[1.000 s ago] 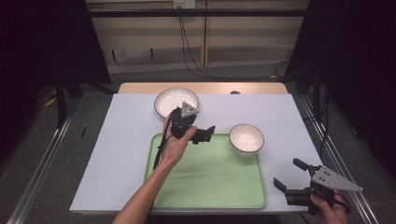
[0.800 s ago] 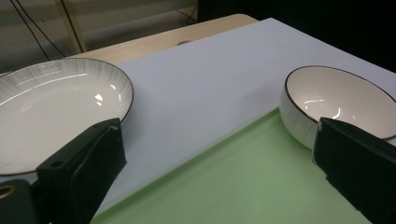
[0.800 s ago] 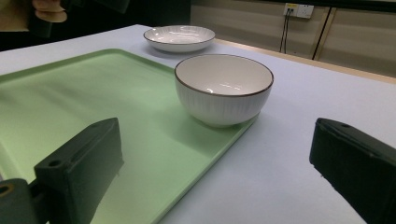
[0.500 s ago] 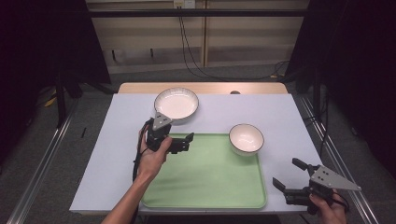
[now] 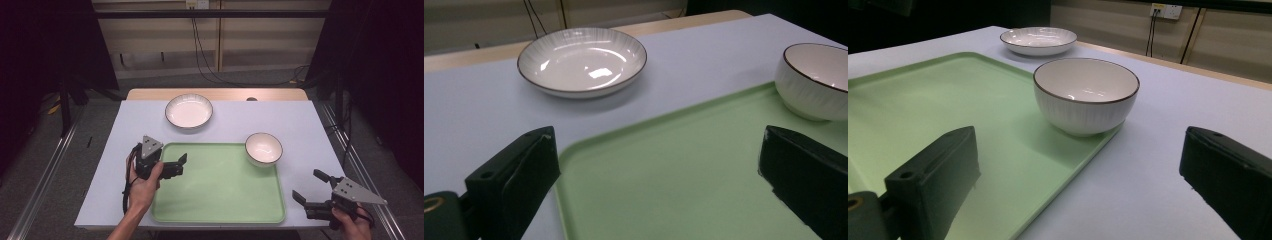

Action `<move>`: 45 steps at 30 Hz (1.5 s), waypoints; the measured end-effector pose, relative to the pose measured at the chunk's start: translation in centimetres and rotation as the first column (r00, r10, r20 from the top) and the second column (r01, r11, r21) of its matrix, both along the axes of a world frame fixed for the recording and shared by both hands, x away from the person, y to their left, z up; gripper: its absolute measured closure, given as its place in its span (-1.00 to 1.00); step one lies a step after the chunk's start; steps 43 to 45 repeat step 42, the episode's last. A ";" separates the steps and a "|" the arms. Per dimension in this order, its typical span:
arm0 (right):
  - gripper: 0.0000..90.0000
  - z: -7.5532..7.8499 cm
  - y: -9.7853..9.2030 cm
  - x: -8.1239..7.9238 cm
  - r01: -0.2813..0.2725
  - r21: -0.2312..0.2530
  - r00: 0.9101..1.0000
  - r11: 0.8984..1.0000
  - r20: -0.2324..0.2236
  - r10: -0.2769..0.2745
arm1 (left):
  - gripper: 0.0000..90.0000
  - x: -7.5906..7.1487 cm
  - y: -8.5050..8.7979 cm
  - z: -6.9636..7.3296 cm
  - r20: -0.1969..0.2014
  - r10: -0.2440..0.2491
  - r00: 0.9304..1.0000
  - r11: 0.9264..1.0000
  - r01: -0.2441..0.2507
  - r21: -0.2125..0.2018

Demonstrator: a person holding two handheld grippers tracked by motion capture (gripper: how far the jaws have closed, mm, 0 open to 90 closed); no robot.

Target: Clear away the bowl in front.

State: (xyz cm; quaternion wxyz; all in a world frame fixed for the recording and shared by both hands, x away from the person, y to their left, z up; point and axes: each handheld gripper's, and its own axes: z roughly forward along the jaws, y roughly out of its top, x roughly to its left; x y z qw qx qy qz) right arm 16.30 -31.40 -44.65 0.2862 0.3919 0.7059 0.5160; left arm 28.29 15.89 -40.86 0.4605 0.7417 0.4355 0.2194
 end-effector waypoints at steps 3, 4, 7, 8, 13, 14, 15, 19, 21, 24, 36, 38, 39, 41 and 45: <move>-0.96 0.0 0.0 0.0 0.000 0.000 1.000 1.000 -0.001 0.000 | -0.94 -0.8 0.6 -0.3 0.009 0.008 1.000 0.999 -0.008 0.035; -0.96 0.0 0.0 0.0 -0.001 0.000 1.000 1.000 0.000 0.001 | -0.94 -1.0 0.7 -0.3 0.006 0.010 1.000 0.999 -0.010 0.035; -0.96 0.0 0.0 0.0 -0.001 0.000 1.000 1.000 0.000 0.001 | -0.94 -1.8 1.3 -0.4 0.005 0.016 1.000 0.999 -0.016 0.045; -0.96 0.0 0.0 0.0 -0.001 0.000 1.000 1.000 0.000 0.001 | -0.94 -2.1 1.4 -0.5 0.017 0.022 1.000 0.999 -0.023 0.046; -0.96 0.0 0.0 0.0 0.000 0.001 1.000 1.000 0.000 0.000 | -0.94 -3.7 1.7 -0.8 0.051 0.025 0.998 0.999 -0.027 0.033; -0.96 0.0 0.0 0.0 0.000 0.000 1.000 1.000 0.001 0.000 | -0.94 -4.1 1.8 -0.9 0.060 0.034 0.998 0.999 -0.036 0.035; -0.96 0.0 0.0 -0.1 0.002 0.001 1.000 1.000 0.002 -0.002 | -0.95 -4.4 2.0 -0.9 0.058 0.033 0.998 0.999 -0.036 0.040; -0.96 0.0 0.0 -0.1 0.002 0.002 1.000 1.000 0.003 -0.002 | -0.94 -5.8 2.9 -1.1 0.023 0.049 0.999 0.999 -0.049 0.001; -0.96 0.0 0.0 -0.1 0.002 0.002 1.000 1.000 0.003 -0.002 | -0.97 -6.4 3.2 -1.4 0.047 0.061 0.997 0.997 -0.063 0.043; -0.96 0.0 0.0 0.0 0.000 0.002 1.000 1.000 -0.001 0.000 | -0.96 -6.9 3.7 -1.6 0.034 0.053 0.998 0.998 -0.054 0.033; -0.96 0.0 0.1 -0.1 -0.001 0.001 1.000 1.000 0.002 0.001 | -0.94 -7.6 5.0 -2.6 0.014 0.046 0.999 0.999 -0.046 -0.001; -0.96 0.0 0.0 -0.1 -0.002 0.001 1.000 1.000 -0.001 0.002 | -0.95 -7.4 5.2 -2.5 0.010 0.044 0.999 0.999 -0.044 -0.001; -0.96 0.0 0.0 -0.1 0.001 -0.001 1.000 1.000 0.001 -0.001 | -0.95 -7.3 5.3 -2.5 0.008 0.057 0.998 0.998 -0.057 -0.021; -0.96 0.0 -0.1 -0.1 0.008 0.003 1.000 1.000 -0.003 -0.008 | -0.95 -7.3 5.5 -2.3 0.017 0.073 0.997 0.997 -0.072 -0.031; -0.96 -0.1 -0.2 -0.1 0.008 0.005 1.000 1.000 -0.005 -0.008 | -0.96 -7.3 5.5 -2.3 0.020 0.072 0.997 0.997 -0.072 -0.025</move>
